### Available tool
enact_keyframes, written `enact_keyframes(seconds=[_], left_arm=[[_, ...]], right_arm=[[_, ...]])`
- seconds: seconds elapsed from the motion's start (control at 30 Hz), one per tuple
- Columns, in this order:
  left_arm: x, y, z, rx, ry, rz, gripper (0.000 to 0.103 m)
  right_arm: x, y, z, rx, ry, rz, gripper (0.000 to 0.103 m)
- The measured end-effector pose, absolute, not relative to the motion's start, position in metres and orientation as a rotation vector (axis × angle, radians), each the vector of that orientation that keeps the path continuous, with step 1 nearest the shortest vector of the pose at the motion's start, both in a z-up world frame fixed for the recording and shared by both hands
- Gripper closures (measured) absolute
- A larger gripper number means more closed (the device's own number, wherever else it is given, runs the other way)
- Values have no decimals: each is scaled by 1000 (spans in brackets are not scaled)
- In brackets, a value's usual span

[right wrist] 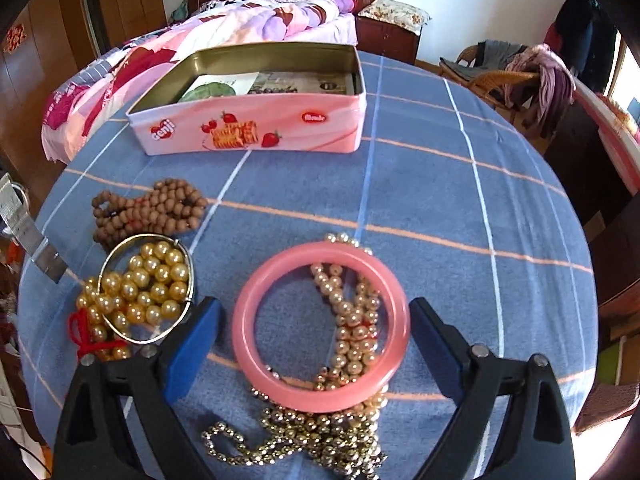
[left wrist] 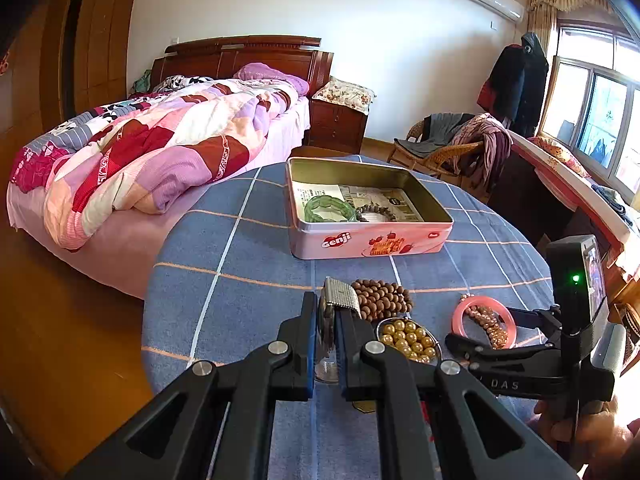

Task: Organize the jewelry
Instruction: 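Lift the pocket watch with the left tool while the right tool grasps the pink bangle, then lower the watch and pink bangle into the tin and open both tools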

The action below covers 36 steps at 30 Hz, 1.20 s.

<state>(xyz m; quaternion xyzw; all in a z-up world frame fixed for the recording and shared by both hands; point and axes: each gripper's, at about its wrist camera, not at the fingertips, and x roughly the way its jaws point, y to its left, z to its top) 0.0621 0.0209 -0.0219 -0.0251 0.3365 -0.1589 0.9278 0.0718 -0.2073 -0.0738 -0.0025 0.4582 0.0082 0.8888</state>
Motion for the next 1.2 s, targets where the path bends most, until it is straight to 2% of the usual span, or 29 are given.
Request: enact_keyframes(seconds=[0.2,0.53,0.8,1.2], left_arm=[[62,21,-23,-55,696,-326,96],[59,16,-20,-75,689,-348,96],[58,4,-17,-69,684,-386,96],[71,-4,-28,-74,722,-410,96]], right_arm=[[67,-217,-68,69,904,31,20],[44,-231,-19,212,689,47,20],[54,-221,-3,211,649,56,20],[59,-223,-19,212,687,41,20]])
